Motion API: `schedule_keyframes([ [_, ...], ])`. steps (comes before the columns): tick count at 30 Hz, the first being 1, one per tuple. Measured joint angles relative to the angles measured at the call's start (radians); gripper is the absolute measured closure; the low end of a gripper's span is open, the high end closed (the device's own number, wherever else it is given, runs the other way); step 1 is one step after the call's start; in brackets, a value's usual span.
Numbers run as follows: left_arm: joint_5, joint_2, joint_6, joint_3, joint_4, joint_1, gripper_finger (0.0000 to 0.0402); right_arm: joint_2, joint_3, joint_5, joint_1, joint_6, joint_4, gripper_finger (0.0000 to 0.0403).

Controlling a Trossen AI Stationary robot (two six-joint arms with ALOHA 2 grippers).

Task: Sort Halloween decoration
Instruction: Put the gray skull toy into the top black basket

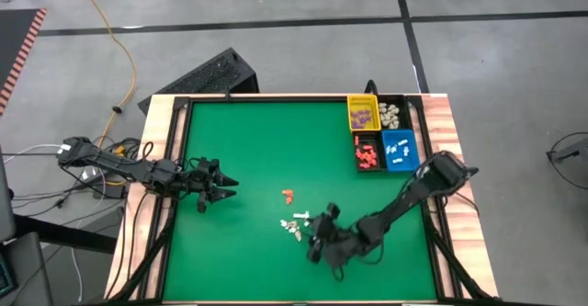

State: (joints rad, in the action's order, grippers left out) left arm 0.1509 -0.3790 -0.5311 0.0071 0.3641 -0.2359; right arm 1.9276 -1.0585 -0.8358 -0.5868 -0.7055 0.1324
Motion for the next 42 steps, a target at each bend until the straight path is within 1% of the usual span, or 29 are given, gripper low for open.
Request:
schedule_keyframes([
  [5,0.000,0.000,-0.005,0.000,-0.001,0.000,0.0221,0.104,-0.167,-0.065,-0.016,0.003,-0.132,0.0193],
  [8,0.000,0.000,-0.006,0.000,-0.001,0.000,0.0221,0.143,-0.242,-0.098,-0.022,-0.053,-0.251,0.0193],
  [10,0.000,0.000,-0.010,0.000,-0.001,0.000,0.0221,0.168,-0.265,-0.114,-0.028,-0.097,-0.308,0.0193],
  [15,0.000,0.000,-0.013,0.000,-0.002,0.000,0.0221,0.208,-0.268,-0.111,-0.049,-0.216,-0.301,0.0193],
  [24,0.005,0.000,-0.011,0.000,-0.008,0.000,0.0221,0.251,-0.268,-0.110,-0.069,-0.339,-0.324,0.0193],
  [38,0.019,0.000,-0.008,0.001,-0.009,0.000,0.0221,0.252,-0.269,-0.106,-0.019,-0.313,-0.308,0.0198],
  [42,0.019,0.000,-0.008,0.001,-0.009,0.000,0.0221,0.251,-0.269,-0.076,-0.003,-0.323,-0.308,0.0213],
])
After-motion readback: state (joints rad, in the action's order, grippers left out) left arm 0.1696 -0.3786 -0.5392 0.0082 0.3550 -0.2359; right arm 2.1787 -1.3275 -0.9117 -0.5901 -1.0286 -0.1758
